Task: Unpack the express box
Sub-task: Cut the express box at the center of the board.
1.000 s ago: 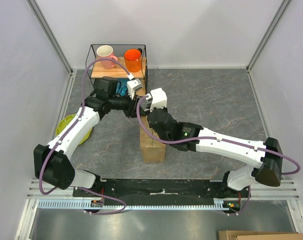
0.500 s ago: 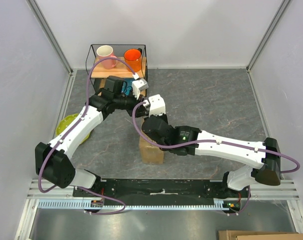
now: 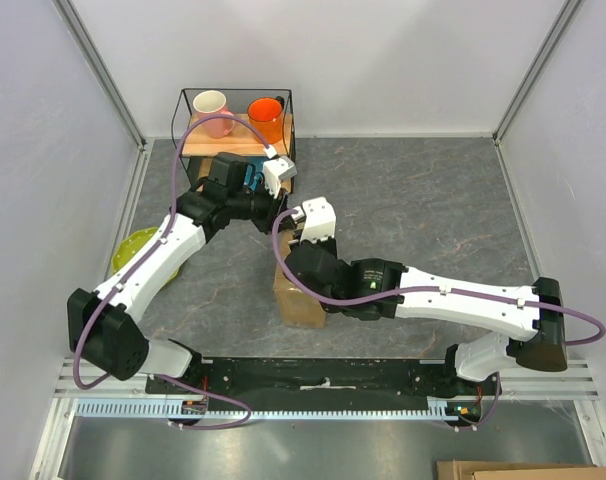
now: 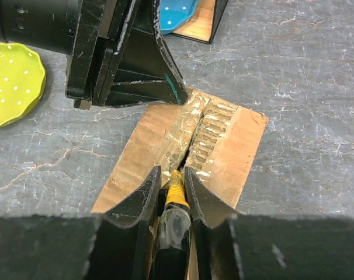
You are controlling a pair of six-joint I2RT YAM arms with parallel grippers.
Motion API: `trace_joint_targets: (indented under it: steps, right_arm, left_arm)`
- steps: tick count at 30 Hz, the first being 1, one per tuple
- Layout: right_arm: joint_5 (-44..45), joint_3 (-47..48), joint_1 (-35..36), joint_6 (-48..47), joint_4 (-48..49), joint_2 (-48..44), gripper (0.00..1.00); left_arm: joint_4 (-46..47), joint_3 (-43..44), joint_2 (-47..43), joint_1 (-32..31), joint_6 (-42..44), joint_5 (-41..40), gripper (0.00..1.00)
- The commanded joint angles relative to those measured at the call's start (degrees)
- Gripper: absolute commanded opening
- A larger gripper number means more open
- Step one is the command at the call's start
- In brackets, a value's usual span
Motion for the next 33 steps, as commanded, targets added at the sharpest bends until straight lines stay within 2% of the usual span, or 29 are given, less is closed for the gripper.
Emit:
trace_joint_targets:
  steps: [1,11,20,24,28,33]
  right_arm:
    - [-8.78,1.94,3.16,5.68,-3.23,-0.45,0.00]
    - [-7.81,4.40,4.12,8.05,-7.18,-2.12,0.00]
    - [-5.36,3.96,7.11,11.21,-11.92,-4.14,0.00]
    - [-3.51,2.30,7.90,12.71,-14.21,-5.81,0.00]
    - [-2.10,-1.12,7.99,13.42,-15.18,-8.44,0.00]
    - [-2.36,-1.84,7.99,12.89,-15.27,-9.94,0.00]
  left_arm:
    - [-4.19,-3.24,2.99,0.69,1.95,-18.95,0.02]
    - [-4.72,-2.27,-0.61,0.69,3.88,-24.84,0.02]
    - [-9.54,0.36,-3.07,0.69,4.15,-23.97,0.02]
    - [-13.32,3.08,-4.13,0.69,3.27,-18.09,0.02]
    - [-18.16,5.98,-4.31,0.69,2.83,-8.53,0.02]
    - [-21.50,7.74,-4.22,0.78,2.65,-4.54,0.02]
